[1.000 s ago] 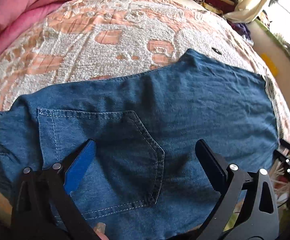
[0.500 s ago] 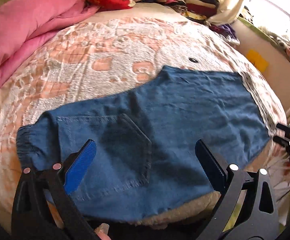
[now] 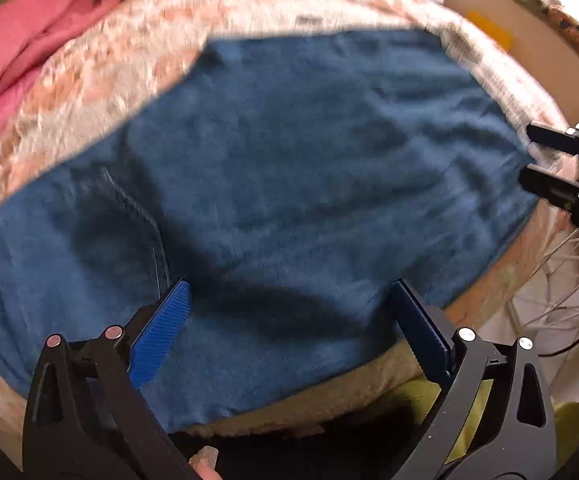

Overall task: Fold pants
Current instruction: 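Lay the pants flat and open both tools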

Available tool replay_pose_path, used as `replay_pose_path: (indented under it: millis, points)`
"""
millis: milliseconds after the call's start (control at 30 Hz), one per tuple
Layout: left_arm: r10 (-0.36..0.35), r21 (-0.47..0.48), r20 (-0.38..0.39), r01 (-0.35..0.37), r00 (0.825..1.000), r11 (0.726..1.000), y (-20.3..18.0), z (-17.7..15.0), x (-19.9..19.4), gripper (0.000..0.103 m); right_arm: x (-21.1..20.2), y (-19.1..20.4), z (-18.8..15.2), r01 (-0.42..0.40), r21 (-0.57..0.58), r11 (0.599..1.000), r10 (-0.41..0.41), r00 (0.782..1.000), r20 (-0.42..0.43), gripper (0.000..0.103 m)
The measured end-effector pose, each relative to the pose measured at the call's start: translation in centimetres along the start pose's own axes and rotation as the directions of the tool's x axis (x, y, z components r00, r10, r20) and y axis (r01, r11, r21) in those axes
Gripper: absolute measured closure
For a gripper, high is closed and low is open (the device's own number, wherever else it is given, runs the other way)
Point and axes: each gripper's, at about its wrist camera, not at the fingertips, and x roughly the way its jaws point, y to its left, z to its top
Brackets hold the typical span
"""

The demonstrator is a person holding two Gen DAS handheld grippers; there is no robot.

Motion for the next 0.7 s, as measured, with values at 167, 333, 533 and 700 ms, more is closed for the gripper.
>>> replay_pose_path:
  millis: [167, 333, 533, 700]
  points:
    - [-0.007, -0.003, 0.005, 0.007, 1.000, 1.000, 0.2, -0.2, 0.0, 0.010, 1.6, -1.0, -1.8, 0.005, 0.036, 0.999, -0.004, 0.999, -0.053, 0.031]
    - [-0.007, -0.003, 0.017, 0.007, 1.000, 1.000, 0.1, -0.3, -0.4, 0.010, 1.4, -1.1, -1.8, 0.006, 0.045, 0.999, -0.004, 0.998, -0.057, 0.031]
    - [-0.028, -0.016, 0.060, 0.029, 0.998, 0.999, -0.1, -0.4, -1.8, 0.010, -0.5, -1.6, -1.8, -0.029, 0.115, 0.993, 0.033, 0.999, -0.027, 0.027]
    - [-0.019, -0.039, 0.106, 0.023, 0.994, 0.999, 0.2, -0.3, -3.3, 0.010, -2.6, -1.9, -1.6, -0.009, 0.122, 0.993, 0.007, 1.000, 0.016, 0.017]
